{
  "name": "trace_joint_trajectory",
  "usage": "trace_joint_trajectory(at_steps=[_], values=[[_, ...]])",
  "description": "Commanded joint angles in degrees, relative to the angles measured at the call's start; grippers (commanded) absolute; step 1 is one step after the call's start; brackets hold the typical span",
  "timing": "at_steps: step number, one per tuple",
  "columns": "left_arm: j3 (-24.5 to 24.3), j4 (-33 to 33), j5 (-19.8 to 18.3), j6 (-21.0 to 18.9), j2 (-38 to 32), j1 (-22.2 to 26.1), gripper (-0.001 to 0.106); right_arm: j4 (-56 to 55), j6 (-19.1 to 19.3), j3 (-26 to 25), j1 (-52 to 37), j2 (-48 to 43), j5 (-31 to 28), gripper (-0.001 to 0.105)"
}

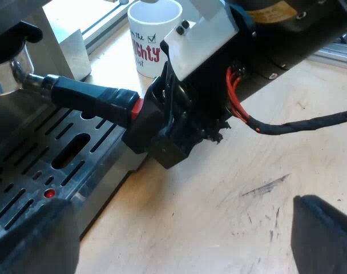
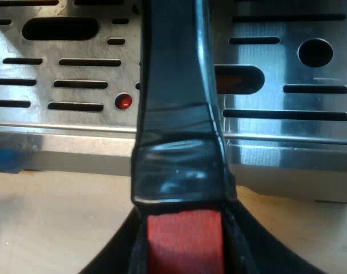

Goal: Grind coffee beans and then tamp

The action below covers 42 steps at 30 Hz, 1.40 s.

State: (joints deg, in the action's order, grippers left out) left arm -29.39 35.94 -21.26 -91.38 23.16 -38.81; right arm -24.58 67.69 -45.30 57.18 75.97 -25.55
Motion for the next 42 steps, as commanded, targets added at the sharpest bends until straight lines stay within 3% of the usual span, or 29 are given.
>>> trace_joint_trajectory(at_steps=[1,20,26,42], values=[[-0.2,-0.1,0.5,0.4,-0.1,-0.4,0.077,1.7,1.5,-0.2,0.2,-0.3,2.3,0.000],[-0.2,-0.1,0.5,0.4,-0.1,-0.4,0.077,1.7,1.5,-0.2,2.5,-0.5,2.3,0.000],[-0.2,-0.1,0.5,0.4,-0.1,-0.4,0.077,-0.8,-2.1,-0.2,2.5,-0.5,2.3,0.000],[-0.2,-0.1,0.5,0.4,-0.1,-0.4,0.077,-4.9,-3.3,-0.2,3.2,-2.6,1.1,0.000]])
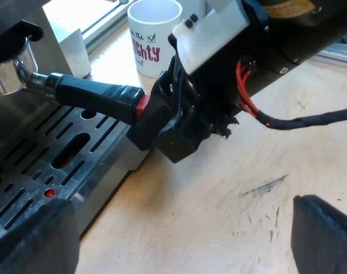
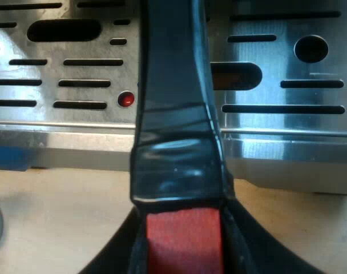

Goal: Grind coffee beans and then tamp

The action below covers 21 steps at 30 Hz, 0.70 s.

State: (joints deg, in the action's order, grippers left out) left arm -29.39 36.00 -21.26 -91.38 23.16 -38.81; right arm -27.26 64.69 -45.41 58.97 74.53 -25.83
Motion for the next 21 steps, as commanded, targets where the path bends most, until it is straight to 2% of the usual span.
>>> trace_joint_trajectory(at_steps=[1,5,8,21], values=[[-0.2,-0.2,0.5,0.4,-0.1,-0.4,0.077,-2.2,-0.3,-0.1,1.6,-1.1,1.3,0.000],[-0.2,-0.2,0.5,0.4,-0.1,-0.4,0.077,-2.7,-0.9,-0.1,3.3,-1.1,-0.6,0.000],[-0.2,-0.2,0.5,0.4,-0.1,-0.4,0.077,-3.8,-3.4,-0.1,4.0,-1.1,-2.6,0.000],[-0.2,-0.2,0.5,0.4,-0.1,-0.4,0.077,-5.1,-4.6,-0.1,6.3,-1.1,-6.2,0.000]])
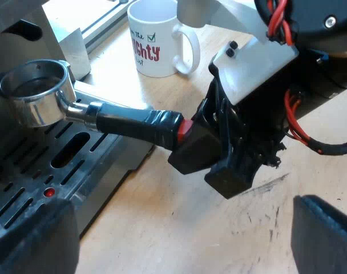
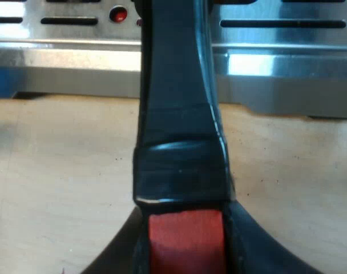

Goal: Grind coffee beans and then tamp

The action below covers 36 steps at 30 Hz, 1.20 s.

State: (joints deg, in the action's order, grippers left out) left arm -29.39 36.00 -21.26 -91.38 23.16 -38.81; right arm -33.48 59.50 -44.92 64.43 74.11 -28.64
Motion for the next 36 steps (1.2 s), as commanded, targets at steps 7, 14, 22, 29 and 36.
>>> trace_joint_trajectory(at_steps=[7,14,22,29,36], values=[[-0.2,0.4,0.0,0.3,-0.1,-0.4,0.077,0.5,-1.3,-0.6,4.0,-0.7,-5.4,0.000],[-0.8,8.3,0.0,-0.1,-0.1,-0.4,0.077,-4.4,-1.5,-0.6,7.4,-1.3,-5.5,0.000],[-1.2,10.4,0.0,-1.8,-4.7,-0.4,0.077,-8.8,2.8,-0.6,11.1,-6.8,-6.2,0.000],[-1.2,10.5,0.0,-3.3,-12.0,-0.4,0.077,-8.8,11.0,-0.6,11.3,-11.6,-5.1,0.000],[-1.2,11.5,0.0,-3.7,-15.3,-0.4,0.077,-8.8,19.9,-0.6,11.3,-14.0,-0.1,0.000]])
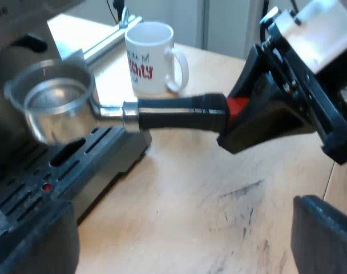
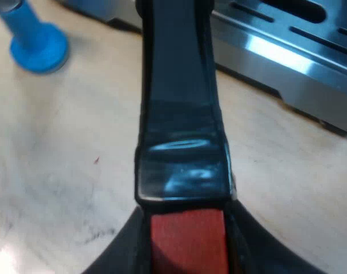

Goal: Grind coffee beans and then tamp

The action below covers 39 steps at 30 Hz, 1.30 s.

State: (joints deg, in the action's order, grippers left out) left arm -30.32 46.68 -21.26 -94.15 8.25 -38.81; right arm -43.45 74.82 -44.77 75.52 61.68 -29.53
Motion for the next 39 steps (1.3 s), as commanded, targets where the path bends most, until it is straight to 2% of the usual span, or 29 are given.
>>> trace_joint_trajectory(at_steps=[1,6,9,17,26,27,29,33,36,39], values=[[-0.3,2.9,0.2,-0.9,-0.4,-0.4,0.077,1.1,7.8,-0.7,0.2,-2.5,2.6,0.000],[-0.3,5.7,2.0,-0.9,-0.4,-0.4,0.077,1.3,14.5,-0.7,0.0,-3.3,6.4,0.000],[-0.3,5.7,2.4,-0.9,-0.4,-0.4,0.077,2.0,16.7,-0.4,0.0,-3.3,7.7,0.000],[-0.3,5.7,2.6,-0.9,-0.4,-0.4,0.077,8.6,16.9,3.9,-3.0,-3.3,14.2,0.000],[0.5,5.7,2.7,-0.9,-0.4,-0.4,0.077,10.6,19.3,6.1,-5.9,-3.3,15.5,0.000],[0.7,5.7,3.0,-0.9,-0.4,-0.4,0.077,10.7,19.3,6.3,-6.0,-3.3,15.6,0.000],[1.4,5.7,5.2,-0.9,-0.4,-0.4,0.077,14.2,19.3,10.3,-7.6,-3.3,18.2,0.000],[3.3,5.7,8.3,-0.9,0.0,-0.4,0.077,17.2,19.3,12.6,-7.5,-3.3,18.2,0.000],[4.0,5.2,8.3,-0.9,0.4,-0.4,0.077,19.1,21.0,14.3,-7.5,-3.3,18.2,0.000],[4.0,4.3,8.3,-0.9,1.1,-0.4,0.077,19.3,21.0,15.3,-7.5,-3.3,18.2,0.000]])
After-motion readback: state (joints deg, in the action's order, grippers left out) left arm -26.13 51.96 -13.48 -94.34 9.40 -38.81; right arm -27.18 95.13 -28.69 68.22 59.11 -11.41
